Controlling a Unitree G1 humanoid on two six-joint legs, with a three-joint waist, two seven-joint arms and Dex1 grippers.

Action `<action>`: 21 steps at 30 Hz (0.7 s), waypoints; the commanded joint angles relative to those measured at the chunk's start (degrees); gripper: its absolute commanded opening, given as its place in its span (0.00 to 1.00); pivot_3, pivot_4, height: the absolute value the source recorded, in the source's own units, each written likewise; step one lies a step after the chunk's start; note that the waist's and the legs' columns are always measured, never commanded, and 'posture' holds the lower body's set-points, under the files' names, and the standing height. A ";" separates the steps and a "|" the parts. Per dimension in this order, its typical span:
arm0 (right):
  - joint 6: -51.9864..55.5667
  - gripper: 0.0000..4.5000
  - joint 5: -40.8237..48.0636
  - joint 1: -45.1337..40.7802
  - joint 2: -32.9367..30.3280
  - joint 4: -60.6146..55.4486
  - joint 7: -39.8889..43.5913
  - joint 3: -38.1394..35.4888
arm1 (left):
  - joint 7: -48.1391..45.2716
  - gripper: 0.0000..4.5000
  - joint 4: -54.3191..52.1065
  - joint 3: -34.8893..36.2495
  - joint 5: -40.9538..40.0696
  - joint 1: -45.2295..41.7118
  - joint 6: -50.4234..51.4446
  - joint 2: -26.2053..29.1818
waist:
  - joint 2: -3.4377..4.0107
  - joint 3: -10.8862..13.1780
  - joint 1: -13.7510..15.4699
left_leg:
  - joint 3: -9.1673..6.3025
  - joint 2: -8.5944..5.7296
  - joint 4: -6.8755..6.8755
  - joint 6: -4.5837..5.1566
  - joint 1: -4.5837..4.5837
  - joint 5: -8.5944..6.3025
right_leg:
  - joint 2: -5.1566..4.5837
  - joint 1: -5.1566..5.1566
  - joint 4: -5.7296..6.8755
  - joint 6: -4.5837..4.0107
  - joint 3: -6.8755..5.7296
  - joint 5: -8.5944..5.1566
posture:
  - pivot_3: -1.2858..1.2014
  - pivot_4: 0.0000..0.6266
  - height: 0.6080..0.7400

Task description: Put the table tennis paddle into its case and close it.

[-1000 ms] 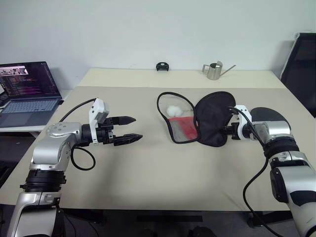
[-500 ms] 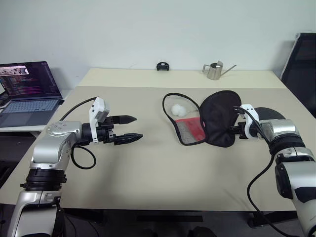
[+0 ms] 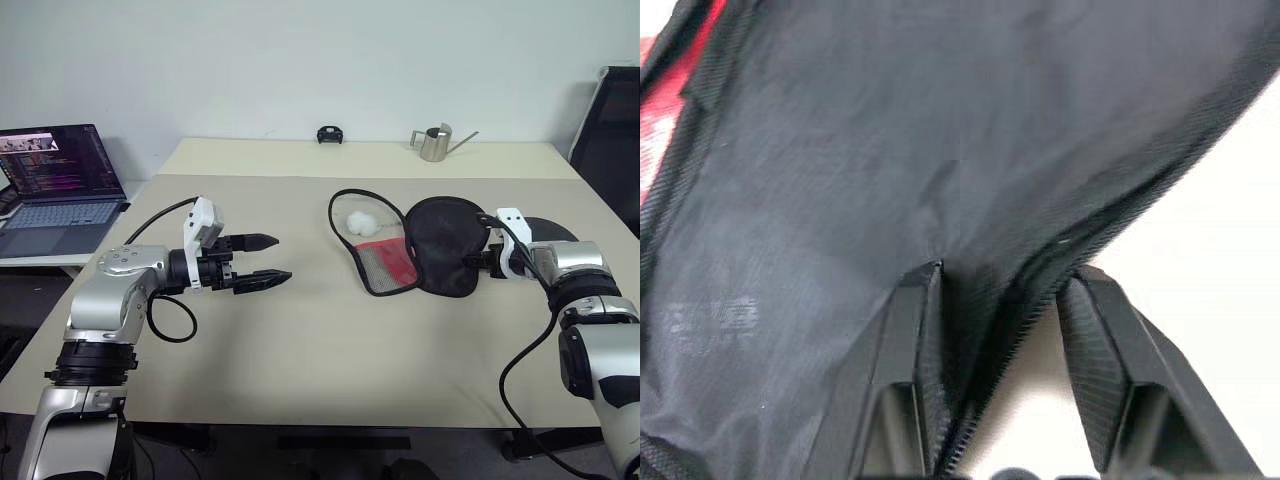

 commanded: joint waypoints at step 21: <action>2.37 1.00 8.79 28.60 -9.21 -40.62 -4.29 -17.94 | 0.81 1.00 -10.20 -0.93 -3.63 -1.11 3.79 -2.00 | 0.01 0.01 0.30 | 0.03 -0.01 0.06 0.04 -0.05 -0.02 | -0.02 0.02 0.04 0.01 0.03 0.00 | 0.52 0.24 1.00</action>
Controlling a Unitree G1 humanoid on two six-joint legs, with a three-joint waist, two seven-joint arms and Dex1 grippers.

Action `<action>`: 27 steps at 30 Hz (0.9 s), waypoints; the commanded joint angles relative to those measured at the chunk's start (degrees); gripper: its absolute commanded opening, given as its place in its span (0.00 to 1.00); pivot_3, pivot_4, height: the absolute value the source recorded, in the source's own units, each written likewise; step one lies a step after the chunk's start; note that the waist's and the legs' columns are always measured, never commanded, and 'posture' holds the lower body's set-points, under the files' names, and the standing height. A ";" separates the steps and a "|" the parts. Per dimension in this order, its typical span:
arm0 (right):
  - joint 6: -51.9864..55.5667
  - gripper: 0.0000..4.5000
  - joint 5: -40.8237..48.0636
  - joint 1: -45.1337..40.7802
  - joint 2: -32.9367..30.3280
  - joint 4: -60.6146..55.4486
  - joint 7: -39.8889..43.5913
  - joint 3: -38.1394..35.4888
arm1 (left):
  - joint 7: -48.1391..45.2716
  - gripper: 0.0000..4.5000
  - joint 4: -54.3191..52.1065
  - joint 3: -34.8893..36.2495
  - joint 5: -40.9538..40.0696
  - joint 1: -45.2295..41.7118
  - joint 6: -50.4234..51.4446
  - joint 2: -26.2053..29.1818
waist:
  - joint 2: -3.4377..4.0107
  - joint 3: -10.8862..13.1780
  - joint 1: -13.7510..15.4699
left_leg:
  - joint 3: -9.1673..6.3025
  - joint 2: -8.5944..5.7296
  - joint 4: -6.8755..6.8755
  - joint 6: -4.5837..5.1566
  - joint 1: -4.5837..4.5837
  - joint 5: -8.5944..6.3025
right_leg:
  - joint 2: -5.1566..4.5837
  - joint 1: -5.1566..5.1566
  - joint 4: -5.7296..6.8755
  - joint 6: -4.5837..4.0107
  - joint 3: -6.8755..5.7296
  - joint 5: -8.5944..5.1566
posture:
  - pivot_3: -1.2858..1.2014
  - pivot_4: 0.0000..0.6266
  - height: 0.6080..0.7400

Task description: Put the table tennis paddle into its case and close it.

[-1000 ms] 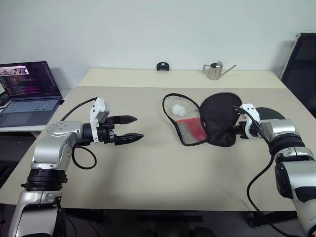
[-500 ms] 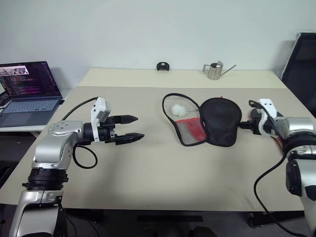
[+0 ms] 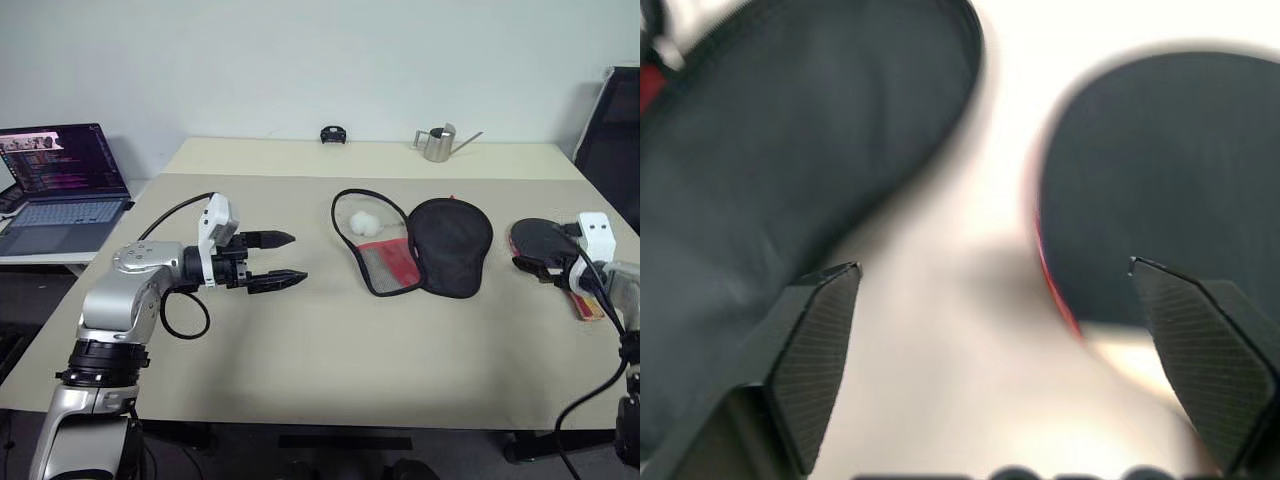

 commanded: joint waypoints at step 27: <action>-26.61 1.00 -5.87 -6.04 -0.62 31.12 -4.85 1.98 | -5.45 1.00 -0.11 -4.31 -1.80 -7.73 -0.47 -3.65 | -0.01 0.00 -0.32 | 0.09 0.02 0.03 0.00 0.24 0.02 | 0.05 0.19 0.02 0.00 0.05 0.00 | 0.52 0.24 1.00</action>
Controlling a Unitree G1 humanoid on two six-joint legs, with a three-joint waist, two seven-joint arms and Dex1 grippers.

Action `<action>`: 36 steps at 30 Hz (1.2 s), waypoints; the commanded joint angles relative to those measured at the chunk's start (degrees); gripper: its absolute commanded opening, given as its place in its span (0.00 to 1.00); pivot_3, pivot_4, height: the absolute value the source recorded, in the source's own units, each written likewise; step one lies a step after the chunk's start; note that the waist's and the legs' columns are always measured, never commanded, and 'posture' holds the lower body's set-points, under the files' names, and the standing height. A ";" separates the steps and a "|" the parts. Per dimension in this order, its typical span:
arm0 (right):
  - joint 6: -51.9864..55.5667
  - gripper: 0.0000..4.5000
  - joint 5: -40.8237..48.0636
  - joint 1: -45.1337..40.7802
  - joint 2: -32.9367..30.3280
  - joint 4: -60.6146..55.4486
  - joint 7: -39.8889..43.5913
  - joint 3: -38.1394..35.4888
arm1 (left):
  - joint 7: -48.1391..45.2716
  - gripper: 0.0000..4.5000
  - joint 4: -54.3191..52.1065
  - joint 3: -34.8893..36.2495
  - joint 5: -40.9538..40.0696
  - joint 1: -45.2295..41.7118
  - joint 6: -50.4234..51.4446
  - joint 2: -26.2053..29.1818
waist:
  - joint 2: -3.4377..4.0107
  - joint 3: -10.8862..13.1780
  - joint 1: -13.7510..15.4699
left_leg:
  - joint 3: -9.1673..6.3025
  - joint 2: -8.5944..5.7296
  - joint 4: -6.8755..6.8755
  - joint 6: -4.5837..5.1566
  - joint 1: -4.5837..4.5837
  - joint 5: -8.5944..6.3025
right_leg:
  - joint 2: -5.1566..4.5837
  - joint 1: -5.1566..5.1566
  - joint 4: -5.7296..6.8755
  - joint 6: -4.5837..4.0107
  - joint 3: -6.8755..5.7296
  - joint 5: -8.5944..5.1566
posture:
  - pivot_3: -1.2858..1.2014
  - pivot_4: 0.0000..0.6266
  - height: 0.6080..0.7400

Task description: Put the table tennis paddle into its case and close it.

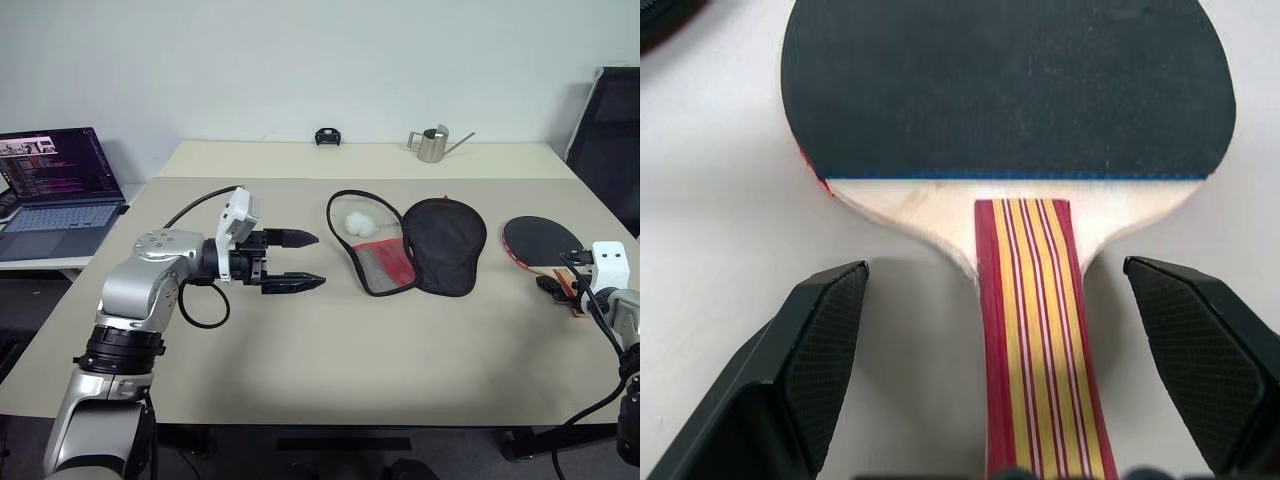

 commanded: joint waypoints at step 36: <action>15.34 0.25 4.56 -4.27 1.07 -19.82 -1.57 -0.80 | -2.02 1.00 2.95 2.88 0.37 -1.52 -3.81 4.46 | 0.16 0.09 -0.29 | 0.00 0.02 -0.01 -0.01 -0.04 0.01 | 0.01 -0.10 0.04 0.01 0.04 0.01 | 0.52 0.24 1.00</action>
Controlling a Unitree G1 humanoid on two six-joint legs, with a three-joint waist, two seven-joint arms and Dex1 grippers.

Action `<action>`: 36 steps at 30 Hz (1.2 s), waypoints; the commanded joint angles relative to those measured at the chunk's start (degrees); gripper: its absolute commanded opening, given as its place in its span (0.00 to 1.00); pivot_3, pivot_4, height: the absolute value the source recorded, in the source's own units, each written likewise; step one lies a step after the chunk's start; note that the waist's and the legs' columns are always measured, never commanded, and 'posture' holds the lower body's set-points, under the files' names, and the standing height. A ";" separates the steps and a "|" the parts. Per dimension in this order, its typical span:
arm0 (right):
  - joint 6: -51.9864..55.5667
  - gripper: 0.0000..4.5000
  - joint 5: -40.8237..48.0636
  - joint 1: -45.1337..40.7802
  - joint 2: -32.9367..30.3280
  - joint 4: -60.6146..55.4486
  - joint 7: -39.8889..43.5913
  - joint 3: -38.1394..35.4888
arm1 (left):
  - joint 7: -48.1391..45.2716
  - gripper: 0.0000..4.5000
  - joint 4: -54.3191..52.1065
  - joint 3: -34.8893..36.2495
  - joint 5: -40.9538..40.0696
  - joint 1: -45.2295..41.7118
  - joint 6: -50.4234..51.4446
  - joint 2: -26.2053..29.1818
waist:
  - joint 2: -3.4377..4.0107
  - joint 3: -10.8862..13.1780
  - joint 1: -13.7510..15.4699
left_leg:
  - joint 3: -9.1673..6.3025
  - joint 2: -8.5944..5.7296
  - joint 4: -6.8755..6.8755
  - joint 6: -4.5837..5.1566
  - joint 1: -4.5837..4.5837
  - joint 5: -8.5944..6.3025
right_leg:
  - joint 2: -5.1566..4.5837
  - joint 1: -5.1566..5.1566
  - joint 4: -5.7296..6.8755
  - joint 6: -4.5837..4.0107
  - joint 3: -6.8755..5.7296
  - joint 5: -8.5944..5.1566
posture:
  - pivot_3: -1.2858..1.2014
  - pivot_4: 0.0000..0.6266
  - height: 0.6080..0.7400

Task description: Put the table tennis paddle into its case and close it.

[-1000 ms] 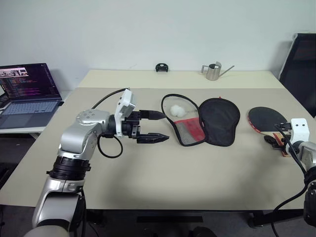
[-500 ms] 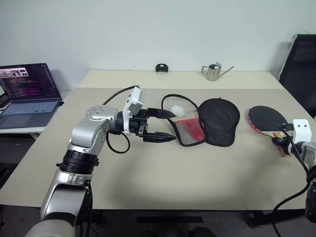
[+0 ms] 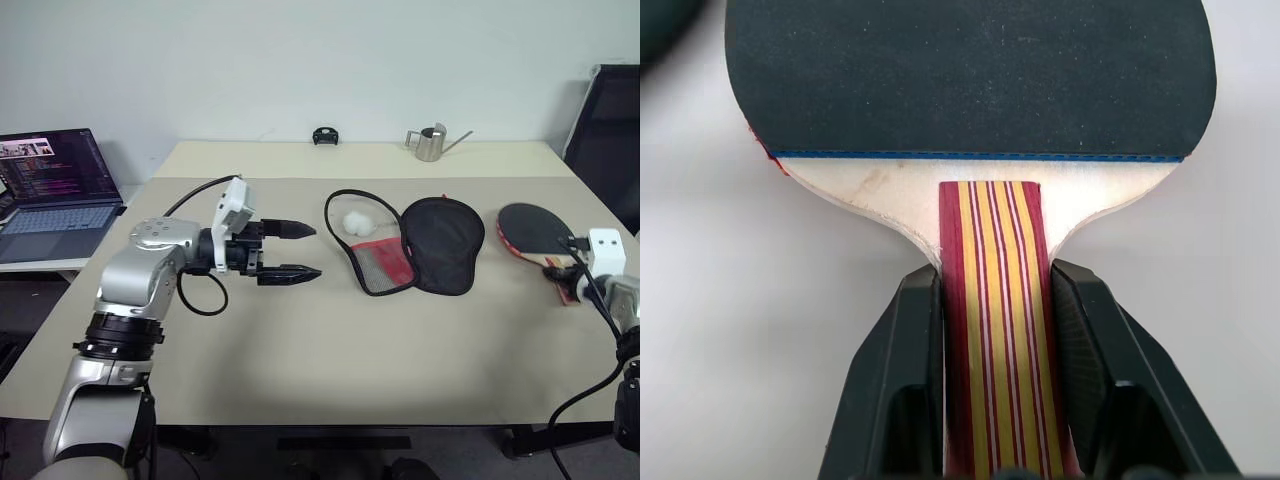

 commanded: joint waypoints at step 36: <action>20.18 0.25 4.09 -2.13 32.53 -28.97 -32.28 0.04 | 2.97 1.00 -4.08 3.27 -1.58 3.61 -1.02 1.30 | 0.04 0.01 0.15 | -0.07 -0.03 -0.03 -0.01 -0.14 0.00 | 0.00 -0.17 0.00 0.00 -0.03 0.00 | 0.52 0.24 1.00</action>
